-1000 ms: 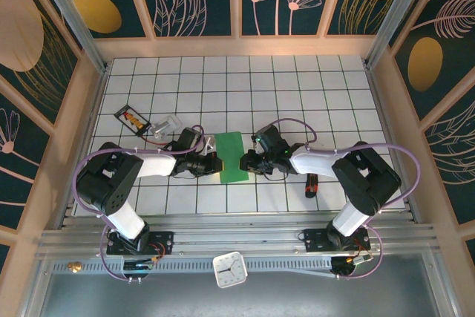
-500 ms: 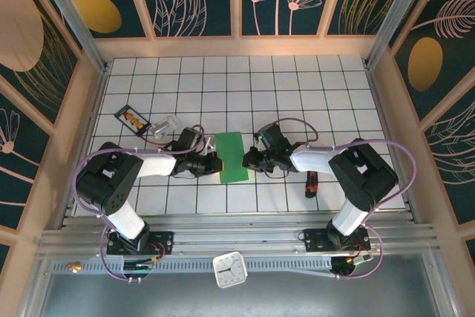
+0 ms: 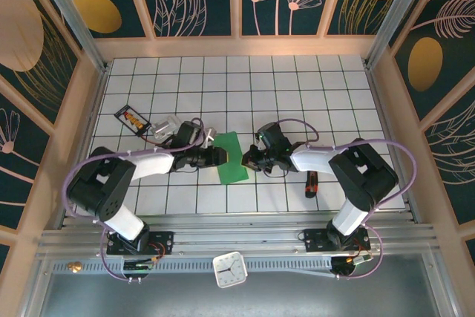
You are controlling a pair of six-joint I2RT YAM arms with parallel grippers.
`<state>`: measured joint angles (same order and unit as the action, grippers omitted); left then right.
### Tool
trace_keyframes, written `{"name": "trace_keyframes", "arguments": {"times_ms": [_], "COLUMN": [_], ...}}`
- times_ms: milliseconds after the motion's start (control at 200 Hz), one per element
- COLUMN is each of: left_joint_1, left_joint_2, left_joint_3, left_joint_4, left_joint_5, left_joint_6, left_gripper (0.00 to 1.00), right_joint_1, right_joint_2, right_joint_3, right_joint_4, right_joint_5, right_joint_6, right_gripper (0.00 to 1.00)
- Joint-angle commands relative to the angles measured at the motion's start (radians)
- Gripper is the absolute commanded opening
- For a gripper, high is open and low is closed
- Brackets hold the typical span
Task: Fold a paper plane with a square sheet of paper (pick it up from the middle)
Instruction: Fold the triangle a second time at the center of the table.
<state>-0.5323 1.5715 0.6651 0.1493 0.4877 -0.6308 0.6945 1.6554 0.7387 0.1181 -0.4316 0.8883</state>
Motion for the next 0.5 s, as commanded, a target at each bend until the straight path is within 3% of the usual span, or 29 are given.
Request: {"name": "trace_keyframes", "arguments": {"times_ms": [0, 240, 495], "left_joint_1": [-0.003, -0.063, -0.152], "left_joint_2": [-0.111, -0.317, -0.36], "left_joint_3": [-0.064, -0.271, -0.298], "left_joint_4": [0.136, 0.335, 0.328], "left_joint_5": [-0.041, -0.184, -0.266], "left_joint_6": [0.032, 0.091, 0.181], "left_gripper": [0.45, 0.54, 0.65], "right_joint_1": [-0.005, -0.011, -0.043], "right_joint_2": [-0.032, -0.011, 0.0], "right_joint_3": [0.009, 0.037, 0.059], "right_joint_4": [0.028, 0.014, 0.026], "right_joint_5": [-0.035, -0.072, -0.099], "right_joint_6": [0.091, 0.163, 0.22], "right_gripper": [0.0, 0.0, 0.0]}}
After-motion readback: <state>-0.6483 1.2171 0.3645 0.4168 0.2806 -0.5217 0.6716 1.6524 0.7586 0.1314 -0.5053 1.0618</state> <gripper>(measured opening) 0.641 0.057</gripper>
